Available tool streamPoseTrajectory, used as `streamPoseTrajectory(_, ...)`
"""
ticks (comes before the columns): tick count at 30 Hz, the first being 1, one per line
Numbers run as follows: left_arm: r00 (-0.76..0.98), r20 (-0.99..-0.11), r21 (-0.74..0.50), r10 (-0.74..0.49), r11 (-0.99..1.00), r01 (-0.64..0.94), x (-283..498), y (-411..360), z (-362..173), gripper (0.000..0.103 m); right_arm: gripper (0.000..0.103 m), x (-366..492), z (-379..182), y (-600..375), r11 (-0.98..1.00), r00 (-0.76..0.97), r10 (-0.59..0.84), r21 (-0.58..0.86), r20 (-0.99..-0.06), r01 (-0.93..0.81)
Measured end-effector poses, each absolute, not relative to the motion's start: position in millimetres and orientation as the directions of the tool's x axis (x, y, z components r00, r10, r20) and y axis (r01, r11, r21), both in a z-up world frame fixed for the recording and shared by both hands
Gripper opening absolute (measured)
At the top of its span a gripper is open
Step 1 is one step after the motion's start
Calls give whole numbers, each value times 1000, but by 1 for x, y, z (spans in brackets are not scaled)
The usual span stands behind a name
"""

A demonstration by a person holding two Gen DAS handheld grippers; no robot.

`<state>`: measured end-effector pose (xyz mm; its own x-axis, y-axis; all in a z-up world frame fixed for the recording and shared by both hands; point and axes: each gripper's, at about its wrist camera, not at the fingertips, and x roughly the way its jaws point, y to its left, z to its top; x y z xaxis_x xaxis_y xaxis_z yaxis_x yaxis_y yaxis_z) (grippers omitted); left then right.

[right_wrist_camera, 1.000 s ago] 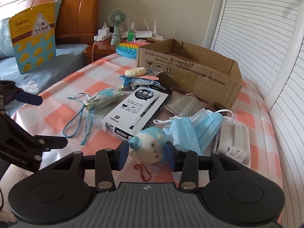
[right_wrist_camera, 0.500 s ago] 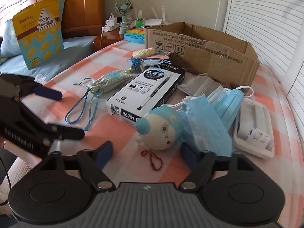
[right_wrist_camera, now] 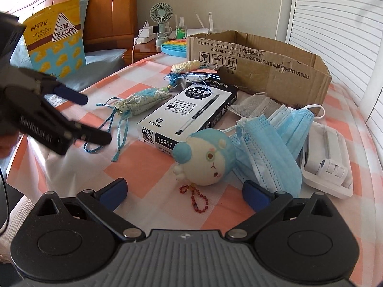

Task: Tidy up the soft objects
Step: 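Grasp the blue-white tasseled sachet with the left gripper while the right gripper lifts the figure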

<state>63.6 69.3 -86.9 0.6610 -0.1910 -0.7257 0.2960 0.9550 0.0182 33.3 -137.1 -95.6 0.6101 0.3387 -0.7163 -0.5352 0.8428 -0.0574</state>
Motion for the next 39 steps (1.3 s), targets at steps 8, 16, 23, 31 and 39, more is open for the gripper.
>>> streamPoseTrajectory(8, 679, -694, -51, -239, 957, 284, 100, 66, -87, 85, 103, 31, -95, -137, 844, 619, 340, -61, -708, -533)
streamPoseTrajectory(16, 654, -706, -81, -274, 947, 310, 113, 60, -97, 62, 103, 29, -96, -137, 847, 628, 340, -62, -700, -527)
streamPoseTrajectory(23, 661, -696, -81, -280, 945, 315, 110, 60, -95, 34, 103, 27, -95, -136, 855, 634, 328, -66, -700, -515)
streamPoseTrajectory(31, 667, -694, -78, -271, 949, 304, 78, 68, -85, 33, 103, 24, -92, -131, 858, 642, 298, -96, -706, -504)
streamPoseTrajectory(39, 653, -703, -104, -280, 950, 295, 46, 75, -83, 33, 93, 20, -84, -127, 854, 669, 296, -125, -682, -505)
